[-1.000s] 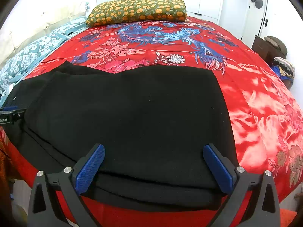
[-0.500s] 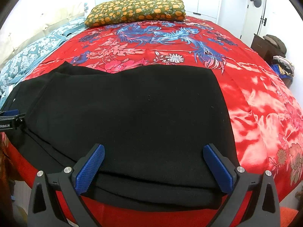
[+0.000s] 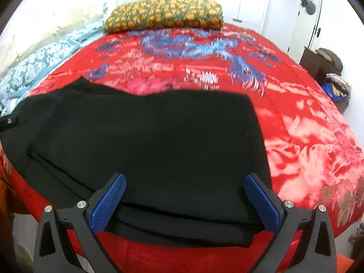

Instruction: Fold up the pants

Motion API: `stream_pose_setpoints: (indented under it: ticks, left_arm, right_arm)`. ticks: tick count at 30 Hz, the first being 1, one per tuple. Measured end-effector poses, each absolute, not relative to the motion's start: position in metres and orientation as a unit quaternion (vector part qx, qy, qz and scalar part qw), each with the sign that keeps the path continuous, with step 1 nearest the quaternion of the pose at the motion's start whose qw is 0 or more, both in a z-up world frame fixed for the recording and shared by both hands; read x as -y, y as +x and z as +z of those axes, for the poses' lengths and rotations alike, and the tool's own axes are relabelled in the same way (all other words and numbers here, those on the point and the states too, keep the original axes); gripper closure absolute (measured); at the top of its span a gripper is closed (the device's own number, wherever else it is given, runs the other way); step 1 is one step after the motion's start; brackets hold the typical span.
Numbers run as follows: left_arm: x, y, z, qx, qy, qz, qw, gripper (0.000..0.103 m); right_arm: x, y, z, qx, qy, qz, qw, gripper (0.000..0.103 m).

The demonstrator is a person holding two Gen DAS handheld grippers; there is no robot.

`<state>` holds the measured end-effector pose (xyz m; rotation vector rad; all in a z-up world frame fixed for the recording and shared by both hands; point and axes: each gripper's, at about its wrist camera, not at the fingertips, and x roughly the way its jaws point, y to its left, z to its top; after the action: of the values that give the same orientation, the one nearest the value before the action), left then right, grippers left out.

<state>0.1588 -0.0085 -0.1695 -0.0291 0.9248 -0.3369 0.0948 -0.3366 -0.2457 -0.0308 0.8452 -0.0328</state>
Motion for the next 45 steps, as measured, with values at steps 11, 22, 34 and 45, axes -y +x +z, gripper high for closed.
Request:
stream_pose_setpoints:
  ticks: [11,22,34,45]
  left_arm:
    - [0.04,0.157,-0.182,-0.479,0.028,-0.194,0.855,0.101]
    - [0.023,0.156,-0.191,-0.475,0.059,-0.141,0.867,0.025]
    - [-0.038,0.169,-0.18,-0.467,-0.043,-0.081,0.88,0.015]
    - [-0.073,0.178,-0.183,-0.476,-0.073,-0.035,0.876,0.015]
  right_arm:
    - [0.333,0.078,-0.218,-0.351,-0.041,-0.026,0.935,0.0]
    - [0.335,0.103,-0.258,-0.433,-0.007,-0.013,0.902,0.0]
    - [0.339,0.093,-0.236,-0.391,-0.018,-0.028,0.92,0.0]
    - [0.337,0.09,-0.235,-0.39,-0.02,-0.026,0.92,0.0]
